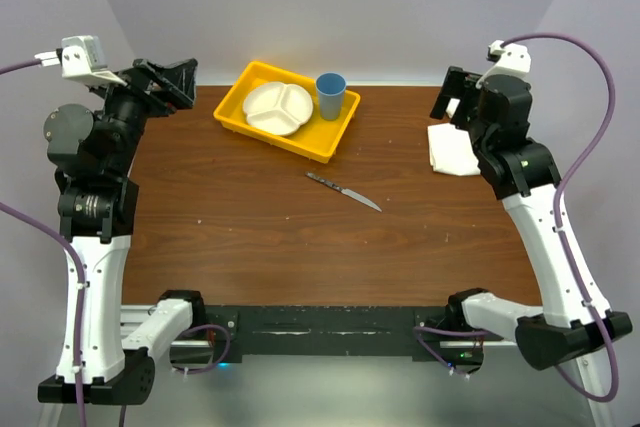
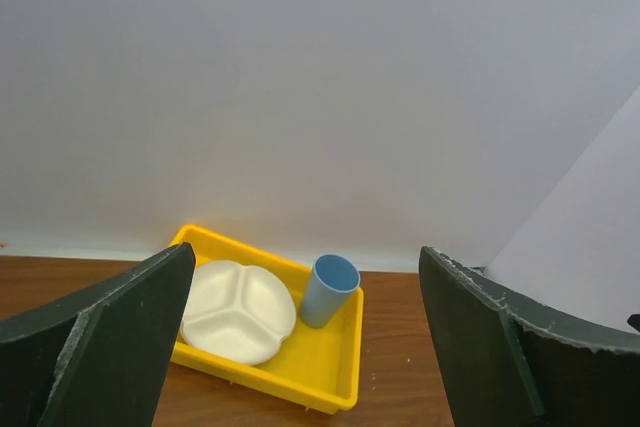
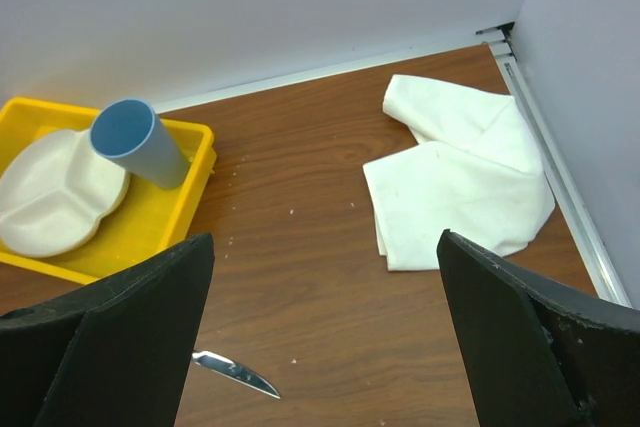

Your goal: Fold the napkin, place the utensils inside, and roll it up

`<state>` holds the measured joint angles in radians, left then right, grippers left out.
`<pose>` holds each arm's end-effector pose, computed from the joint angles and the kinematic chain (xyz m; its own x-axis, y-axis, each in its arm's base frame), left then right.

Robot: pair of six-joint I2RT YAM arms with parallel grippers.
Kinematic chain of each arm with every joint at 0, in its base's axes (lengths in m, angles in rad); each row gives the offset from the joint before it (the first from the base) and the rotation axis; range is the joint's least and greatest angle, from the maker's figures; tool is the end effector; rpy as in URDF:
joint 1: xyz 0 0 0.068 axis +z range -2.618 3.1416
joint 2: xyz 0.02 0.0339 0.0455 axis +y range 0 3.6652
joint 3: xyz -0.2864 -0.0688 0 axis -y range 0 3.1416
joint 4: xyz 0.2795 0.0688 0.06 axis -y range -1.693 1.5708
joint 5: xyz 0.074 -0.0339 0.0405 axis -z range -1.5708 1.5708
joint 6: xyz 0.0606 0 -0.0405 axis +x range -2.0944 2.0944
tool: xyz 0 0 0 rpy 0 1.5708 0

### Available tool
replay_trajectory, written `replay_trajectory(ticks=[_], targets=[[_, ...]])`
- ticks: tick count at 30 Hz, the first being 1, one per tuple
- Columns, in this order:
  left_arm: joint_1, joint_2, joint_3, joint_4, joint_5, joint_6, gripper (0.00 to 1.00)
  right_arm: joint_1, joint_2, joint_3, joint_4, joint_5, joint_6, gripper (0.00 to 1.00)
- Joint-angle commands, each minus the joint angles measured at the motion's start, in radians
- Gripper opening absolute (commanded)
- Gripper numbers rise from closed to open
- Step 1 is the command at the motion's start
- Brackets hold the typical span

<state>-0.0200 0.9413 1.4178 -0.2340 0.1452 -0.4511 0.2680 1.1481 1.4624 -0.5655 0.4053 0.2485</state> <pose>0.2021 -0.0128 0.5587 0.1462 -0.4344 -0.8888 0.2489 0.8857 -0.3919 0.2719 0.0499 0.4859 -0.2016 0.1790 -0.9630 0.1801 0.9732 0.1432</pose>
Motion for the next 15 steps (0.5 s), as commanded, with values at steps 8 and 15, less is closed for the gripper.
replay_trajectory(ticks=[8,15], targets=[[0.005,0.043,0.046,-0.123,0.004,0.040,1.00,-0.001,0.160,0.020,-0.027,-0.126,-0.005,0.98],[0.005,0.060,-0.012,-0.243,0.010,0.065,1.00,0.000,0.361,-0.036,0.070,-0.270,-0.015,0.85]])
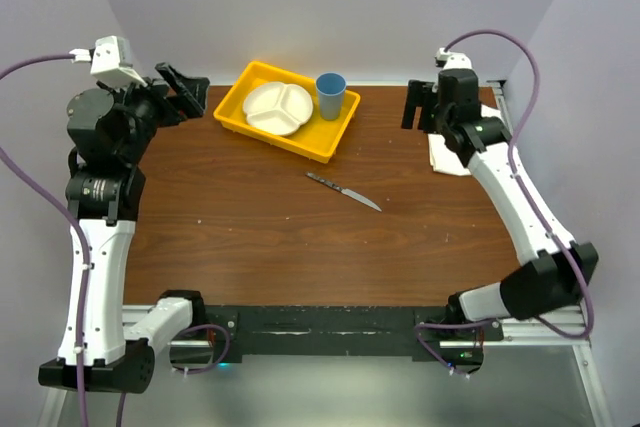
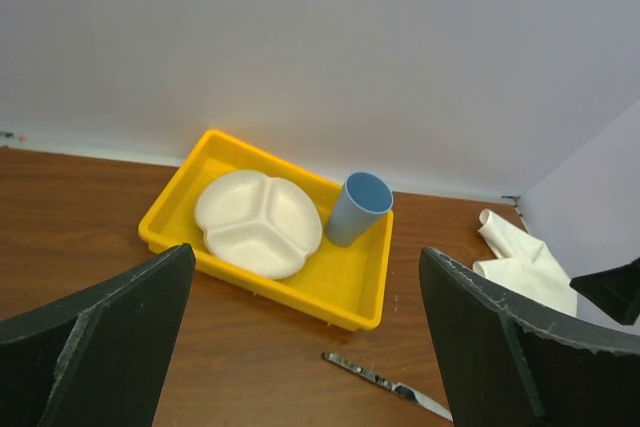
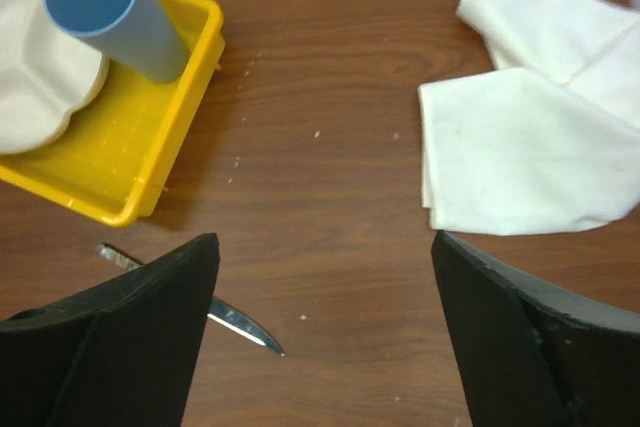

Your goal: Fold the napkin, place the utensils inside, and roll it up

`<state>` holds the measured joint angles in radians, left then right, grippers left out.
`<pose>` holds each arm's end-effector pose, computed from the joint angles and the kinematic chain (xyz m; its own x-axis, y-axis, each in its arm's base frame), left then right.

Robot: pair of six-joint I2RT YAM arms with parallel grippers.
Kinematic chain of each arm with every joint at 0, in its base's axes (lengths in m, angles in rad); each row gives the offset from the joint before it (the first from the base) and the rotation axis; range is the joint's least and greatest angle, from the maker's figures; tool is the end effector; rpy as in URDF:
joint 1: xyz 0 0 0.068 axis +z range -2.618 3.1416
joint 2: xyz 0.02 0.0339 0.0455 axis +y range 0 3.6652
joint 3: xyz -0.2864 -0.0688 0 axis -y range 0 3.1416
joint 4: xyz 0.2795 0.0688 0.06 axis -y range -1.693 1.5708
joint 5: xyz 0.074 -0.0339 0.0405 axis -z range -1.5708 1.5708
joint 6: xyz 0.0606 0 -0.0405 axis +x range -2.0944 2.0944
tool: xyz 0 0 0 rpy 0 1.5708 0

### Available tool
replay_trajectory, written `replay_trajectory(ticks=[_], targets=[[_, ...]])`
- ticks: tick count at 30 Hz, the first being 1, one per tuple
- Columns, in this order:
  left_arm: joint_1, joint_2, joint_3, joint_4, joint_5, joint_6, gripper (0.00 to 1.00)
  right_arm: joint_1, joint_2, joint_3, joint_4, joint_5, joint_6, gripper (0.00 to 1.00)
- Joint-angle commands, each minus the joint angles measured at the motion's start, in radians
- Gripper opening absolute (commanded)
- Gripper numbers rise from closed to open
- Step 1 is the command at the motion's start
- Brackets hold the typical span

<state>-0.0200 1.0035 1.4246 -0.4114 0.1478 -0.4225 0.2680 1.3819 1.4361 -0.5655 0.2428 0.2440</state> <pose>0.2304 -0.0135 0.5253 -0.0596 -0.4045 -0.9126 0.1563 0.8992 -0.4087 0.3490 0.0807 0.4049 -0.4711 0.1138 -0.8747 0.0608 0.9935 0.0965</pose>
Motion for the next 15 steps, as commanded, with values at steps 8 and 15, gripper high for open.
replay_trajectory(ticks=[8,15], targets=[[0.005,-0.023,-0.130,-0.116,0.119,0.037,1.00,0.049,0.509,0.142,0.062,-0.244,-0.011,0.68],[0.005,-0.057,-0.176,-0.115,0.151,0.037,1.00,0.161,0.715,0.253,-0.002,-0.137,-0.057,0.78]])
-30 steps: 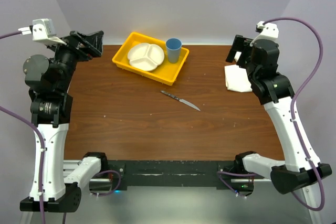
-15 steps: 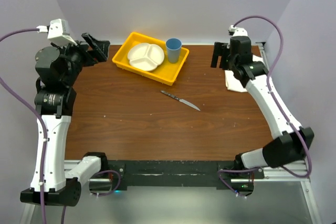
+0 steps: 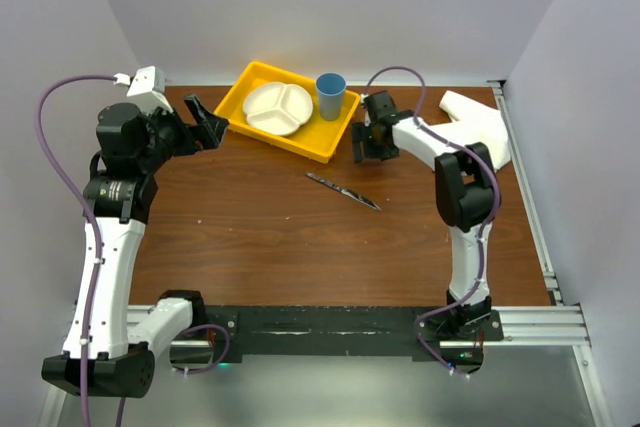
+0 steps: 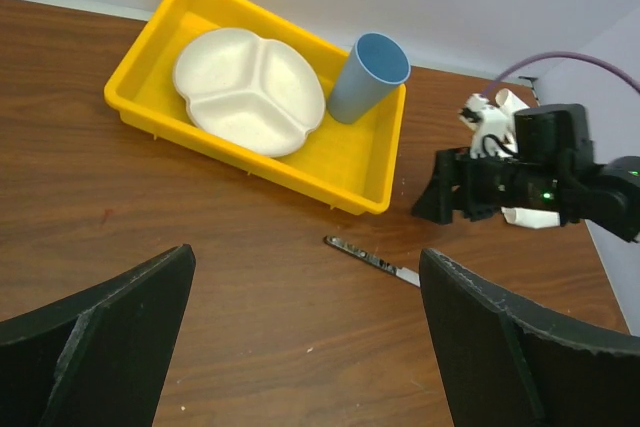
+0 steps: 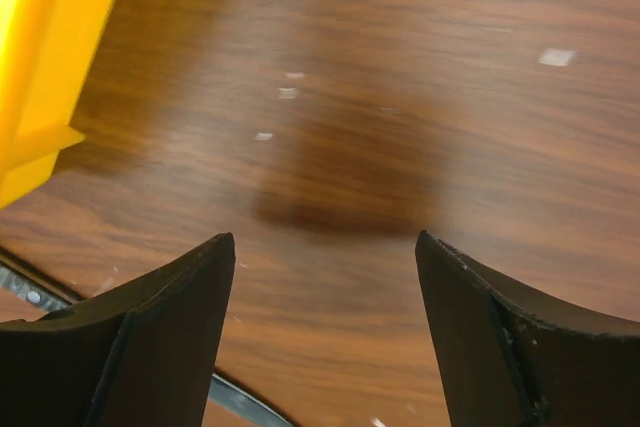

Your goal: Fold the napkin, place the utensils inside, and roll it up

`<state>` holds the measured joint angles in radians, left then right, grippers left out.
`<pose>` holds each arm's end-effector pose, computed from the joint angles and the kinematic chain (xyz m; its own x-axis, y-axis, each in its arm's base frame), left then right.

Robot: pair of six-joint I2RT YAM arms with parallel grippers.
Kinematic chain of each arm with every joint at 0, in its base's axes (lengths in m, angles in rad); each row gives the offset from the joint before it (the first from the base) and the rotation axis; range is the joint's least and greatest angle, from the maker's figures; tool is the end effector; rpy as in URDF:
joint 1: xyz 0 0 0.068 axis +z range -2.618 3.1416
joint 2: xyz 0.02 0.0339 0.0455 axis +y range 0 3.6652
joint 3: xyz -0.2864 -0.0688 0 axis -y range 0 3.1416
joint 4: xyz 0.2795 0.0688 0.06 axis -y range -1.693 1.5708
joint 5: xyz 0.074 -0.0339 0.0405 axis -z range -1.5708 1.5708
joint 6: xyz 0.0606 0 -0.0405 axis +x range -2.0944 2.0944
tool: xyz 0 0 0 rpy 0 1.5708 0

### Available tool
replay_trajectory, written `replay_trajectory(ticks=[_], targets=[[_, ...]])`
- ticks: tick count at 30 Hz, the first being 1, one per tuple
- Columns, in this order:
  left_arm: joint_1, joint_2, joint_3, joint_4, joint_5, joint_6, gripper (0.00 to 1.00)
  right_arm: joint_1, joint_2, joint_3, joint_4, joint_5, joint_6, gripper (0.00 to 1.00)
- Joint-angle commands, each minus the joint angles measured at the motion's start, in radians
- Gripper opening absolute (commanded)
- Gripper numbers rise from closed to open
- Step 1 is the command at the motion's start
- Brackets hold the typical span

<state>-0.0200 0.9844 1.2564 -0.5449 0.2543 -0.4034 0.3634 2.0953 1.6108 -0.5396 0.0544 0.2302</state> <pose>0.2420 -0.0201 0.4492 -0.3505 -0.3730 -0.8591 0.1348 0.8876 -0.4404 0.4766 0.1777 0.1694 -0.8524 -0.0804 -0.5167 -0.1377 0.9878 0.0734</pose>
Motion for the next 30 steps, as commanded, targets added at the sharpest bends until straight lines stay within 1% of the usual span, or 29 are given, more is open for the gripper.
replay_trajectory(ticks=[1,5,11,14,18,22,24,28,29,30], targets=[[0.005,-0.039,-0.011,0.019,0.049,0.018,1.00,0.078,0.009,0.078,-0.033,0.070,-0.055,0.80],[0.005,-0.038,-0.011,0.014,0.059,0.020,1.00,0.118,0.026,0.040,-0.037,0.133,-0.077,0.82],[0.005,-0.036,-0.011,0.019,0.069,0.015,0.99,0.163,-0.018,-0.093,-0.016,0.160,-0.074,0.82],[0.005,-0.036,-0.015,0.023,0.072,0.014,0.99,0.193,-0.053,-0.163,0.001,0.162,-0.054,0.81],[0.005,-0.033,-0.023,0.028,0.077,0.009,0.99,0.279,-0.093,-0.218,0.007,0.165,0.003,0.81],[0.005,-0.036,-0.029,0.033,0.079,0.006,0.99,0.368,-0.112,-0.204,0.010,0.133,0.089,0.80],[0.005,-0.036,-0.032,0.034,0.079,0.005,0.99,0.422,-0.112,-0.169,0.024,0.095,0.148,0.80],[0.005,-0.036,-0.034,0.039,0.091,-0.006,0.99,0.456,-0.100,-0.109,0.070,0.013,0.213,0.81],[0.005,-0.035,-0.032,0.040,0.095,-0.008,0.99,0.456,-0.095,-0.095,0.061,0.025,0.219,0.81],[0.005,-0.035,-0.031,0.040,0.106,-0.009,0.99,0.450,-0.093,-0.062,0.047,0.098,0.207,0.82]])
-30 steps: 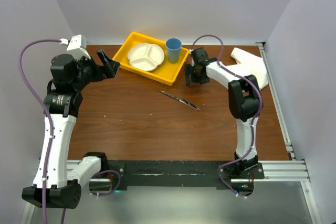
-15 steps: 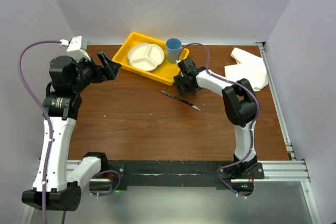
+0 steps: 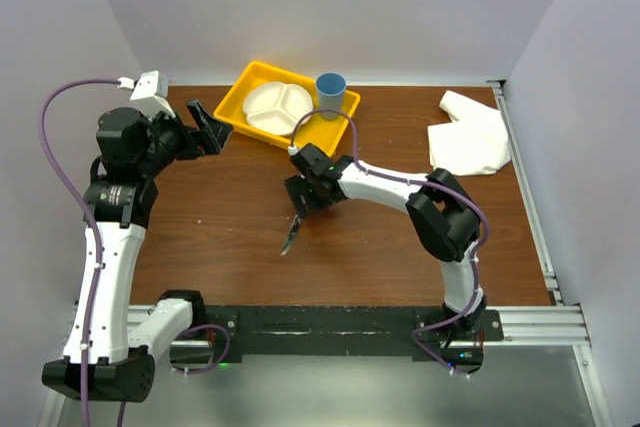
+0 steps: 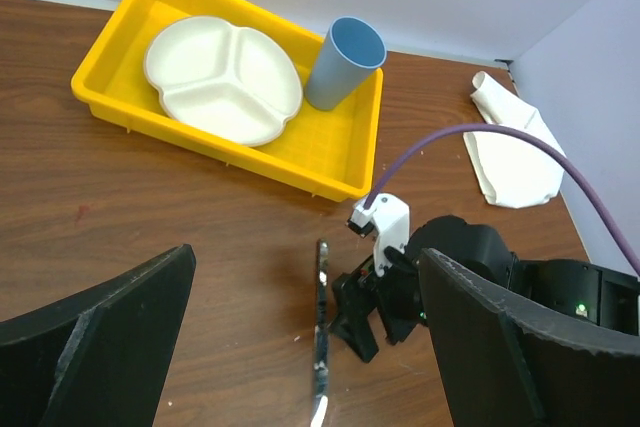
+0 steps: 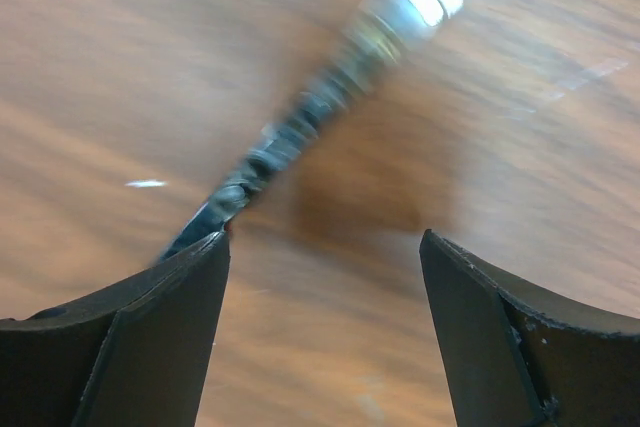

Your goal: Fold the napkin, place the utensils inside, and roll it up

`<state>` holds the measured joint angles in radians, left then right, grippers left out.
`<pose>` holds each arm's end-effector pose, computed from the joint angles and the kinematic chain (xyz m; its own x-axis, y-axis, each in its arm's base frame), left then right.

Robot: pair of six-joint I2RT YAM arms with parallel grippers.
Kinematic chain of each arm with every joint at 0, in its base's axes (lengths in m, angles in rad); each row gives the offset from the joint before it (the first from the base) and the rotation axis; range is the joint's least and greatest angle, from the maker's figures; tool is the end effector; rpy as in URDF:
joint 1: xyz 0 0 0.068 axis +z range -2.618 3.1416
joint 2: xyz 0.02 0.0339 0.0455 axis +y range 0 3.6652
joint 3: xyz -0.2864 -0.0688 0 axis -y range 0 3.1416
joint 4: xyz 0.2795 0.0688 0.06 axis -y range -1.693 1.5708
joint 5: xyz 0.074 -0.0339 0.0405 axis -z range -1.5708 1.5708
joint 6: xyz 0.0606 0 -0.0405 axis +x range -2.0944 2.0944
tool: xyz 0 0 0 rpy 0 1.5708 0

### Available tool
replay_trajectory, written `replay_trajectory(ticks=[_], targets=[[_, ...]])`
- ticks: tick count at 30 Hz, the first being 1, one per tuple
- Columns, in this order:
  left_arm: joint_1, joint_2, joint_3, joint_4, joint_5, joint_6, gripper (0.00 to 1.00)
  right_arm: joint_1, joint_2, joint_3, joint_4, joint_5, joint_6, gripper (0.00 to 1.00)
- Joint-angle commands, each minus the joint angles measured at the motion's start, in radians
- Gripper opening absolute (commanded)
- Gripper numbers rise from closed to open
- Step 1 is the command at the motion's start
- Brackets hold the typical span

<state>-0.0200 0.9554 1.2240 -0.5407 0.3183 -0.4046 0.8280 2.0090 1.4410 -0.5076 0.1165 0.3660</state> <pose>0.2345 -0.0237 0.4440 -0.3731 -0.3665 -0.8523 0.1887 0.8695 -0.4565 0.3252 0.3438 0.1550 -0.8041 -0.3502 -0.4803 -0.4353 0.8972 0.0746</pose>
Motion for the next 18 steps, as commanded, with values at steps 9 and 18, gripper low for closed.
replay_trajectory(ticks=[9,18], targets=[[0.005,-0.026,-0.035,0.036,0.111,-0.011,0.99,-0.390,-0.038,0.072,-0.051,0.310,-0.068,0.87],[0.005,-0.012,-0.141,0.154,0.287,-0.109,0.95,-0.630,0.103,0.173,-0.052,0.319,-0.127,0.84]])
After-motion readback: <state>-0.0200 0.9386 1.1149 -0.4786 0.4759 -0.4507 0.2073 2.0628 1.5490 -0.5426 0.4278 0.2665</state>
